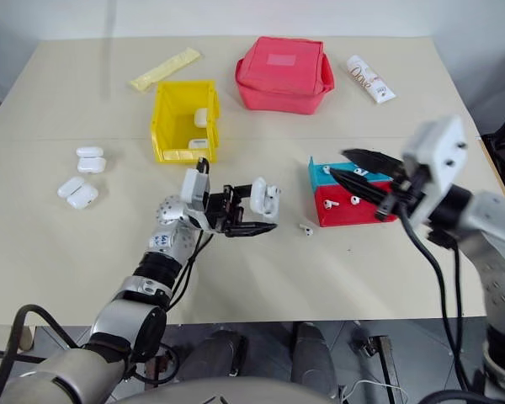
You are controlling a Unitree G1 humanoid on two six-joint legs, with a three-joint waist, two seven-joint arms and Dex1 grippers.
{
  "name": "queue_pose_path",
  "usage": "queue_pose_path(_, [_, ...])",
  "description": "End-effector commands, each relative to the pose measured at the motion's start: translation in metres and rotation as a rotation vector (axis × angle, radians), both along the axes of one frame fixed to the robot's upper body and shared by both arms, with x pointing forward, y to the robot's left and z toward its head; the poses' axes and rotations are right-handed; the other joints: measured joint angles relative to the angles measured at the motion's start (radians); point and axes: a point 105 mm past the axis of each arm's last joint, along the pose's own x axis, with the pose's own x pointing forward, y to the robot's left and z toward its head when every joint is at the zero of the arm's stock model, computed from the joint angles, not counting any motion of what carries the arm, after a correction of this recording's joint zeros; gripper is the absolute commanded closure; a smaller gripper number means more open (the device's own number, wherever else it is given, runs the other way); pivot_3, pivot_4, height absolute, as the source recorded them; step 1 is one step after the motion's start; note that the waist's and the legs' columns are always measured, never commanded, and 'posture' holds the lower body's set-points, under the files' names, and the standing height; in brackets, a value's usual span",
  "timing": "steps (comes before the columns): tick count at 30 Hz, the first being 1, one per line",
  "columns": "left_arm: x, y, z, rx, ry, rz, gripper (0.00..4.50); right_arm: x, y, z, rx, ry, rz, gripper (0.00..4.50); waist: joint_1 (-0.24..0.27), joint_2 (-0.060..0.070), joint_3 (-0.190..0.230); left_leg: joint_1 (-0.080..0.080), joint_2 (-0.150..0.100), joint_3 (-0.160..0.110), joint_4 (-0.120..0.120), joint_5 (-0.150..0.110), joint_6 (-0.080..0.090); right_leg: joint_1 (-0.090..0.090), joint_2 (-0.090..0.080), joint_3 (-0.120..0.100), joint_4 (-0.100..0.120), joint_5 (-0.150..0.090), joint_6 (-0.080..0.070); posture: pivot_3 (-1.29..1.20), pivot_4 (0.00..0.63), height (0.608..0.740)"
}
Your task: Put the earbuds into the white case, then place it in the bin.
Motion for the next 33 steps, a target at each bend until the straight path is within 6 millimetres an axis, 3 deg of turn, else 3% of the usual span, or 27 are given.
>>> queue_pose_path(1, [0.001,0.006,0.007,-0.003,-0.040,-0.009,1.78,-0.027,-0.020,0.002,-0.035,-0.034,-0.101,1.43,0.005,0.000,0.000,0.000,0.000,0.000,0.000,0.000,0.000,0.000,0.000,0.000,-0.001,0.000,0.000,0.00,0.150,0.740])
queue_pose_path(5, [0.009,0.014,0.011,-0.017,-0.028,0.043,1.78,-0.059,-0.044,-0.013,-0.054,0.015,-0.210,0.05,0.006,0.000,0.000,0.002,0.000,0.001,0.000,0.000,0.000,0.001,0.000,0.001,-0.002,0.000,0.000,0.00,0.150,0.740])
queue_pose_path(10, [0.017,0.030,0.012,0.001,-0.013,0.096,1.78,-0.092,-0.064,-0.026,-0.065,0.076,-0.319,0.05,0.005,0.000,0.000,0.003,0.000,0.002,-0.001,0.000,0.000,0.001,0.001,0.002,-0.002,0.000,0.000,0.00,0.150,0.740])
queue_pose_path(16, [0.018,0.041,0.010,0.020,-0.008,0.112,1.78,-0.099,-0.070,-0.027,-0.074,0.082,-0.360,0.05,0.000,0.000,0.000,0.003,0.000,0.002,-0.001,0.000,0.000,0.002,0.001,0.002,-0.002,0.000,0.000,0.00,0.150,0.740])
queue_pose_path(20, [0.022,0.050,0.012,0.034,-0.021,0.153,1.78,-0.082,-0.064,-0.016,-0.104,0.041,-0.319,0.05,-0.004,0.000,0.000,0.003,0.000,0.002,-0.002,0.000,0.000,0.001,0.001,0.002,-0.002,0.000,0.000,0.00,0.150,0.740])
queue_pose_path(23, [0.023,0.051,0.014,0.030,-0.036,0.173,1.78,-0.049,-0.054,-0.003,-0.151,-0.002,-0.247,0.05,-0.014,-0.001,0.000,0.004,0.000,0.002,-0.001,0.000,0.000,0.002,0.000,0.003,-0.002,0.000,0.000,0.00,0.150,0.740])
queue_pose_path(27, [0.019,0.050,0.015,0.021,-0.054,0.170,1.78,-0.011,-0.049,0.004,-0.179,0.013,-0.215,0.05,-0.015,-0.001,0.001,0.003,0.001,0.001,-0.002,0.000,0.000,0.001,0.001,0.001,-0.002,-0.001,-0.001,0.00,0.150,0.740])
queue_pose_path(33, [0.008,0.047,0.014,0.013,-0.076,0.149,1.78,0.043,-0.026,0.011,-0.223,0.021,-0.095,0.05,-0.023,-0.001,0.001,0.001,0.000,0.001,0.000,0.001,0.001,0.001,-0.001,0.000,-0.001,0.000,0.001,0.00,0.150,0.740])
